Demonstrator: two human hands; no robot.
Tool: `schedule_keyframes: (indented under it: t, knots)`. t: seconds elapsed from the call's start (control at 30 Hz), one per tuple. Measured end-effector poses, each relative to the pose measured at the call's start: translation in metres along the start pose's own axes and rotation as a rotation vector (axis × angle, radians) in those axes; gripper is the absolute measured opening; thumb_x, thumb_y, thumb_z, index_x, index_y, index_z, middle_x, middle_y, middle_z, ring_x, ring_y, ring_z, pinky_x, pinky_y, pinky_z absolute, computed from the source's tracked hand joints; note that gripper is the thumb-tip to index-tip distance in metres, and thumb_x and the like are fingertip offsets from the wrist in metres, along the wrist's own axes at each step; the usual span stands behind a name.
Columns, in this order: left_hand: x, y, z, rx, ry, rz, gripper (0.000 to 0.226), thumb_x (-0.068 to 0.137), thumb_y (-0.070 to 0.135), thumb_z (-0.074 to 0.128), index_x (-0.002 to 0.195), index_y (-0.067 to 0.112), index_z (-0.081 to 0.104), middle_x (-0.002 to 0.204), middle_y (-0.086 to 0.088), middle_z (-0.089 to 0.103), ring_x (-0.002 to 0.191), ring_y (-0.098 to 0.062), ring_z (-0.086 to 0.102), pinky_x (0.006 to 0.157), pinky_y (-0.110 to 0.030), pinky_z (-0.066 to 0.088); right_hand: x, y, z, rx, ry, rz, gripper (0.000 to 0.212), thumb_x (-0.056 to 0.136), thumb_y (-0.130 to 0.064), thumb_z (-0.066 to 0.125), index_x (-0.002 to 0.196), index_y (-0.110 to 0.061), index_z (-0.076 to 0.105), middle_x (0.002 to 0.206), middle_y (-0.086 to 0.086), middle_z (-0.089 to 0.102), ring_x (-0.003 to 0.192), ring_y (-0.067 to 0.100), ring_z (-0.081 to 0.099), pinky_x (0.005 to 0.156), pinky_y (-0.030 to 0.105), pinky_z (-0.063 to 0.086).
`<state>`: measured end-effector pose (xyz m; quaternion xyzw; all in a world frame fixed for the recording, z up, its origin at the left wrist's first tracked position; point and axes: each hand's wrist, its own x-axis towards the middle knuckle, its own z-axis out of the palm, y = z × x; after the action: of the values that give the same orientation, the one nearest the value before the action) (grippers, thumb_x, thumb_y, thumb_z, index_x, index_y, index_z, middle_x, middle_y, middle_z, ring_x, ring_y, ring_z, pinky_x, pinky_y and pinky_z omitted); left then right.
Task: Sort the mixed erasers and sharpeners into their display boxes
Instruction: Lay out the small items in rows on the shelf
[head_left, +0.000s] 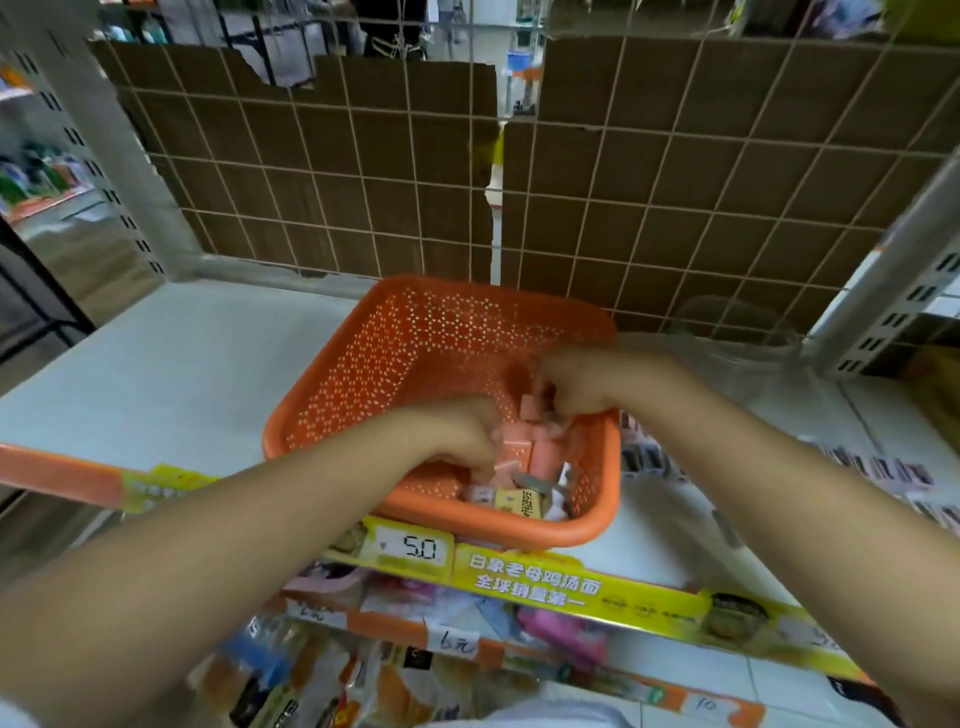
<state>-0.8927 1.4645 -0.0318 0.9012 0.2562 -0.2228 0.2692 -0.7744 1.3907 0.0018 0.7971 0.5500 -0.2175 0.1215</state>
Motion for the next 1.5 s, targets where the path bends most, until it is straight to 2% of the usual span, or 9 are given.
schedule_keyframes:
  t: [0.17, 0.3, 0.4, 0.67, 0.87, 0.97, 1.1, 1.37, 1.5]
  knots:
    - [-0.004, -0.013, -0.004, -0.244, -0.016, 0.018, 0.023, 0.082, -0.006, 0.059, 0.086, 0.017, 0.056, 0.092, -0.014, 0.061, 0.05, -0.008, 0.055, 0.048, -0.023, 0.042, -0.001, 0.007, 0.003, 0.227, 0.187, -0.061, 0.033, 0.088, -0.001, 0.05, 0.115, -0.017, 0.061, 0.117, 0.002, 0.06, 0.102, 0.016, 0.056, 0.087, 0.026, 0.044]
    - [-0.019, -0.019, -0.014, -0.491, 0.067, 0.078, 0.029, 0.089, -0.007, 0.048, 0.102, 0.018, 0.055, 0.096, -0.02, 0.062, 0.062, -0.02, 0.062, 0.053, -0.03, 0.047, -0.018, 0.012, 0.0, 0.633, 0.359, -0.141, 0.029, 0.089, 0.001, 0.053, 0.11, -0.017, 0.064, 0.101, -0.004, 0.061, 0.068, -0.004, 0.057, 0.079, 0.024, 0.048]
    - [-0.032, -0.017, -0.017, -0.615, 0.13, 0.145, 0.034, 0.091, -0.005, 0.045, 0.106, 0.023, 0.059, 0.095, -0.021, 0.064, 0.079, -0.032, 0.065, 0.072, -0.043, 0.053, -0.04, 0.015, 0.005, 1.028, 0.376, -0.186, 0.019, 0.087, -0.001, 0.056, 0.095, -0.017, 0.064, 0.079, -0.002, 0.067, 0.055, 0.001, 0.062, 0.065, 0.02, 0.054]
    - [-0.065, 0.01, -0.01, -0.936, 0.271, 0.307, 0.042, 0.082, -0.01, 0.055, 0.088, 0.03, 0.063, 0.069, 0.005, 0.07, 0.063, -0.005, 0.066, 0.064, -0.014, 0.053, -0.084, 0.037, 0.034, 1.63, 0.41, -0.36, 0.035, 0.052, -0.021, 0.077, 0.086, -0.017, 0.073, 0.076, 0.011, 0.072, 0.06, 0.019, 0.069, 0.057, 0.022, 0.057]
    - [-0.071, 0.058, 0.009, -0.918, 0.444, 0.406, 0.055, 0.069, -0.016, 0.066, 0.096, 0.032, 0.063, 0.082, 0.016, 0.07, 0.081, 0.001, 0.066, 0.066, -0.01, 0.05, -0.12, 0.068, 0.052, 1.611, 0.547, -0.347, 0.035, 0.059, -0.002, 0.066, 0.092, -0.013, 0.065, 0.069, 0.003, 0.071, 0.054, 0.015, 0.067, 0.057, 0.022, 0.056]
    - [-0.071, 0.094, 0.024, -0.907, 0.545, 0.438, 0.052, 0.07, -0.014, 0.067, 0.095, 0.032, 0.063, 0.077, 0.008, 0.069, 0.066, -0.013, 0.061, 0.056, -0.019, 0.049, -0.141, 0.094, 0.062, 1.586, 0.567, -0.338, 0.036, 0.065, 0.008, 0.061, 0.096, -0.01, 0.061, 0.071, 0.002, 0.072, 0.054, 0.014, 0.067, 0.057, 0.022, 0.056]
    - [-0.064, 0.151, 0.049, -0.917, 0.606, 0.501, 0.052, 0.065, -0.021, 0.065, 0.096, 0.021, 0.06, 0.075, 0.013, 0.066, 0.063, 0.007, 0.06, 0.059, -0.006, 0.045, -0.173, 0.141, 0.082, 1.593, 0.554, -0.327, 0.037, 0.066, 0.015, 0.06, 0.096, -0.007, 0.059, 0.072, 0.001, 0.07, 0.055, 0.015, 0.067, 0.057, 0.022, 0.055]
    - [-0.042, 0.255, 0.104, -0.831, 0.618, 0.453, 0.043, 0.068, -0.013, 0.07, 0.086, 0.024, 0.06, 0.083, 0.004, 0.06, 0.061, 0.003, 0.054, 0.056, -0.007, 0.042, -0.243, 0.23, 0.119, 1.619, 0.593, -0.287, 0.036, 0.071, 0.019, 0.058, 0.095, -0.009, 0.061, 0.069, 0.002, 0.07, 0.058, 0.015, 0.068, 0.057, 0.02, 0.055]
    - [-0.039, 0.29, 0.123, -0.75, 0.623, 0.485, 0.042, 0.067, -0.007, 0.073, 0.085, 0.03, 0.063, 0.094, 0.004, 0.059, 0.065, -0.002, 0.057, 0.059, -0.007, 0.044, -0.273, 0.258, 0.137, 1.594, 0.665, -0.226, 0.038, 0.06, -0.001, 0.068, 0.096, -0.013, 0.063, 0.076, 0.003, 0.07, 0.068, 0.02, 0.07, 0.067, 0.026, 0.058]
